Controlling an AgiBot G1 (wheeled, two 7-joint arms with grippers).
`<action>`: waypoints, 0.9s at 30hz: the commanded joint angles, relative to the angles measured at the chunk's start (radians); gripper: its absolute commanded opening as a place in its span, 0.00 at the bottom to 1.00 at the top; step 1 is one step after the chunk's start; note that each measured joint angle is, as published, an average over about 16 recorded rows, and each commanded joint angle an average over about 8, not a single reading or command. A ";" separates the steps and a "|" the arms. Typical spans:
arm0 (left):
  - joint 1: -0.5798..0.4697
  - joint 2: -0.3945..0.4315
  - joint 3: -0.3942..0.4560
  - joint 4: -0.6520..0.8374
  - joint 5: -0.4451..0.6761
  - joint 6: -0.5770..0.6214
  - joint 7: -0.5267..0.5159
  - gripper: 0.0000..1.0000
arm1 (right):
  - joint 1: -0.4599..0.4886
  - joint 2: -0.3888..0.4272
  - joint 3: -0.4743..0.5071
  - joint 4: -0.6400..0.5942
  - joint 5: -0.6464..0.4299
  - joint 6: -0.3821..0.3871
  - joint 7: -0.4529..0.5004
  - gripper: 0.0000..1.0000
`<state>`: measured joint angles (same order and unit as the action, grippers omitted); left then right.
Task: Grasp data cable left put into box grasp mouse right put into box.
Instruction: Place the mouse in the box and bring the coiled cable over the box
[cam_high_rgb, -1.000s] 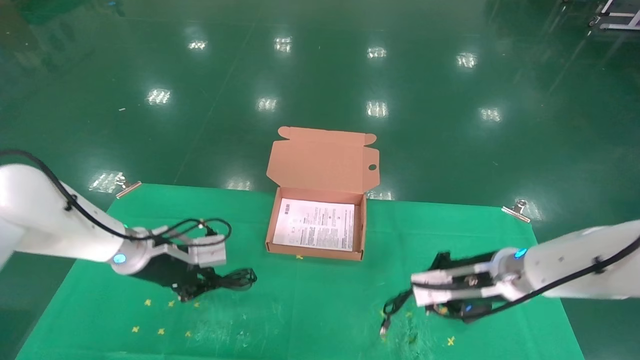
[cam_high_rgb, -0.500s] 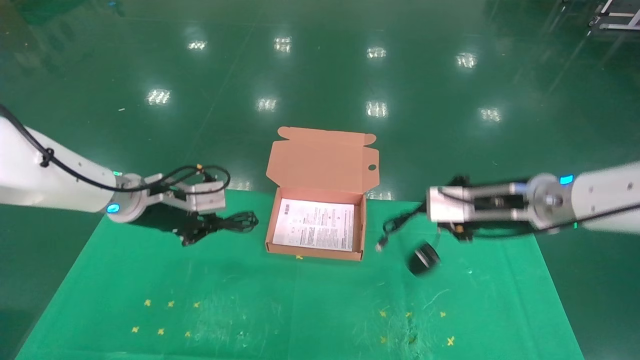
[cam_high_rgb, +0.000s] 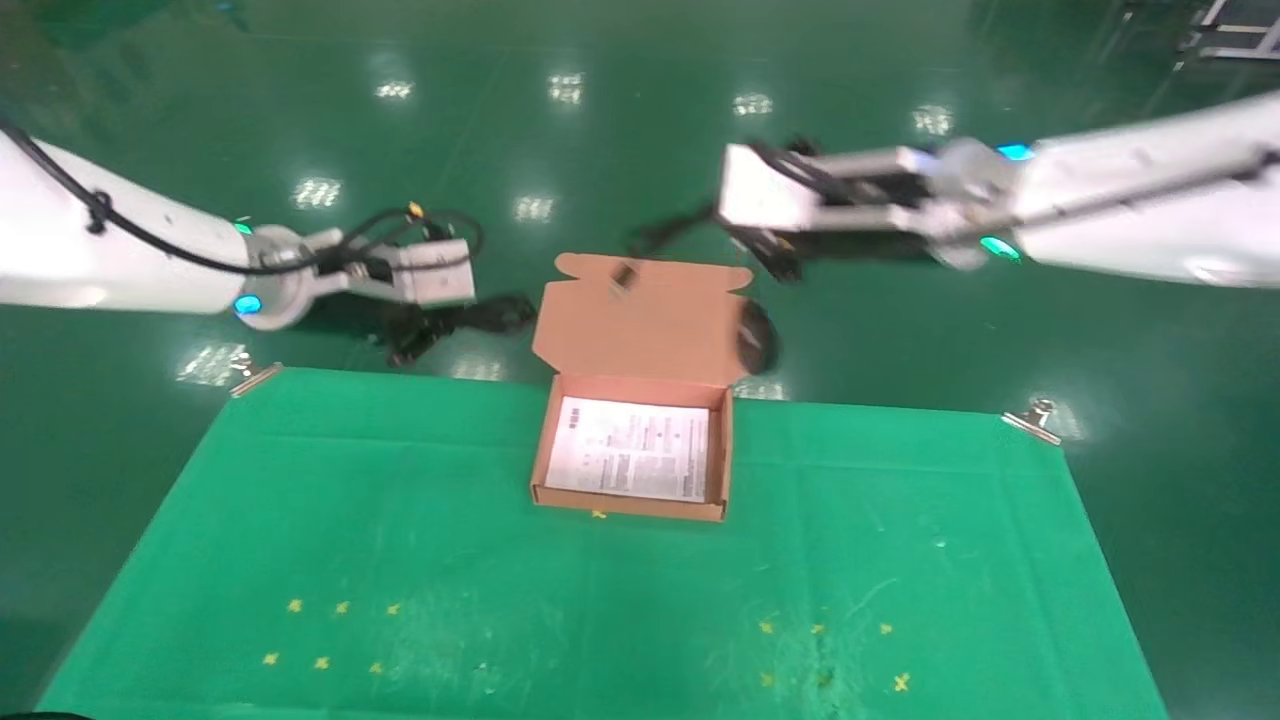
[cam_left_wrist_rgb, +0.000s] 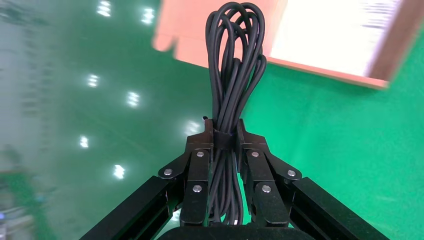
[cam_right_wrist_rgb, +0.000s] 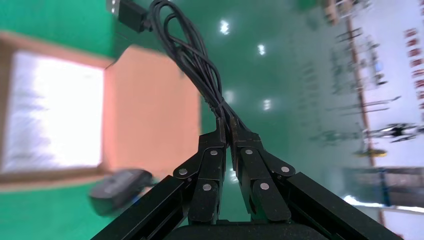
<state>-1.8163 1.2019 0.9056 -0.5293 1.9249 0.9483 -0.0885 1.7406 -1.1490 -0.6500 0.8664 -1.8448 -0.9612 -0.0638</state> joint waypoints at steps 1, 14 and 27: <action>-0.016 0.009 -0.002 0.008 0.005 -0.021 0.006 0.00 | 0.023 -0.041 0.002 -0.045 0.000 0.029 -0.021 0.00; -0.073 0.060 -0.004 0.105 0.019 -0.079 0.054 0.00 | 0.136 -0.213 -0.005 -0.319 0.121 0.143 -0.188 0.00; -0.075 0.057 0.007 0.149 0.034 -0.062 0.048 0.00 | 0.131 -0.200 -0.071 -0.333 0.174 0.151 -0.192 0.00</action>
<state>-1.8918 1.2565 0.9160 -0.3848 1.9661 0.8895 -0.0483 1.8652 -1.3541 -0.7246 0.5307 -1.6742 -0.8069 -0.2512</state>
